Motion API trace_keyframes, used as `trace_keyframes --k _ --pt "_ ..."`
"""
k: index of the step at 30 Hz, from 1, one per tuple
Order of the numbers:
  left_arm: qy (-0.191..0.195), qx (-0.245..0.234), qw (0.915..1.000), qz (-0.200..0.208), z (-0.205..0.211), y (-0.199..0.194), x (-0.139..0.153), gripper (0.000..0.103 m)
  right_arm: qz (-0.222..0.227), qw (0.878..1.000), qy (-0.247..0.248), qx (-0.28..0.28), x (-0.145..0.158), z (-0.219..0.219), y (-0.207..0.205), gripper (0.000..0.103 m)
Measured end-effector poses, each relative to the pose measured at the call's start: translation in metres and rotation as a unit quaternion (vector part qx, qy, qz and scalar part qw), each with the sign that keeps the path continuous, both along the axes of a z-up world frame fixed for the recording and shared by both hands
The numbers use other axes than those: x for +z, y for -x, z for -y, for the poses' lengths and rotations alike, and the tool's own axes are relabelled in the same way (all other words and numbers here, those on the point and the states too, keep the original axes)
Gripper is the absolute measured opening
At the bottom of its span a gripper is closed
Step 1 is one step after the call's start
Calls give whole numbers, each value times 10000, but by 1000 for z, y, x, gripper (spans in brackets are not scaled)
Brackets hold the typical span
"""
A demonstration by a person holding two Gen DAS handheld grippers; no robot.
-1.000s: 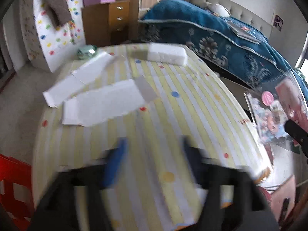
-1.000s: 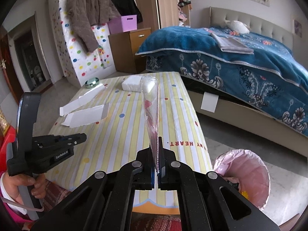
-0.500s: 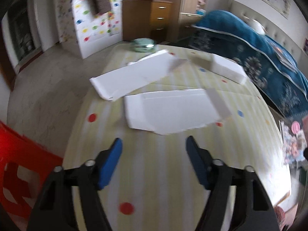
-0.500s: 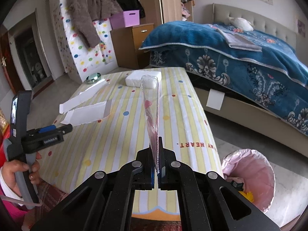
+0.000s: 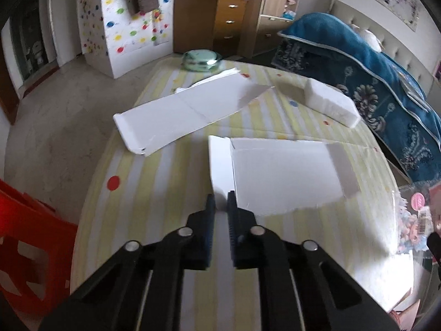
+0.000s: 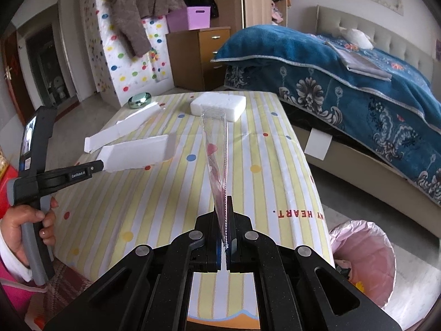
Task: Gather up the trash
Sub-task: 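Carry the paper sheet and pink card to the pink bin and release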
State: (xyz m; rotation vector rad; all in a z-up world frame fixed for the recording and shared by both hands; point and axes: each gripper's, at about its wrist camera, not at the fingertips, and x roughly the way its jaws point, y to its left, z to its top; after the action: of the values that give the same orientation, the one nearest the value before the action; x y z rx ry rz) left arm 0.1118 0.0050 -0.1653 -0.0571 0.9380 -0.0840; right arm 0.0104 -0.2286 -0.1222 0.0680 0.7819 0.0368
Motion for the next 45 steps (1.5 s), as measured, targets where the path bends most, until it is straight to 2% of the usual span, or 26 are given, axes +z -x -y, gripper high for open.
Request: trace_keyframes --k 2,6,10,16,21,28,32,35,45 --pt "79 -119 9998 105 7 6 7 0 7 10000 -14 -34 0 2 1 1" --pt "240 -552 9973 427 32 24 31 0 74 9999 -79 -103 4 12 7 1" --pt "400 -1015 9910 780 66 43 57 0 193 9994 -126 -251 10 28 19 1" --pt "553 -1832 9740 1213 134 73 90 0 349 9973 -122 -634 18 64 47 1" --pt "645 -2472 9567 1395 189 97 101 0 417 9929 -83 -1110 24 102 78 1" --pt "703 -3308 9314 1347 263 128 93 0 360 9826 -37 -1824 20 156 116 1" --pt "718 -3604 9206 1325 294 138 87 0 205 9740 -89 -2253 8 188 133 1" --pt "689 -3690 9178 1293 311 137 80 0 60 9698 -195 -2432 -3 208 138 1" --pt "564 -3792 9184 976 353 121 46 0 -416 9625 -564 -2620 -49 257 132 6"
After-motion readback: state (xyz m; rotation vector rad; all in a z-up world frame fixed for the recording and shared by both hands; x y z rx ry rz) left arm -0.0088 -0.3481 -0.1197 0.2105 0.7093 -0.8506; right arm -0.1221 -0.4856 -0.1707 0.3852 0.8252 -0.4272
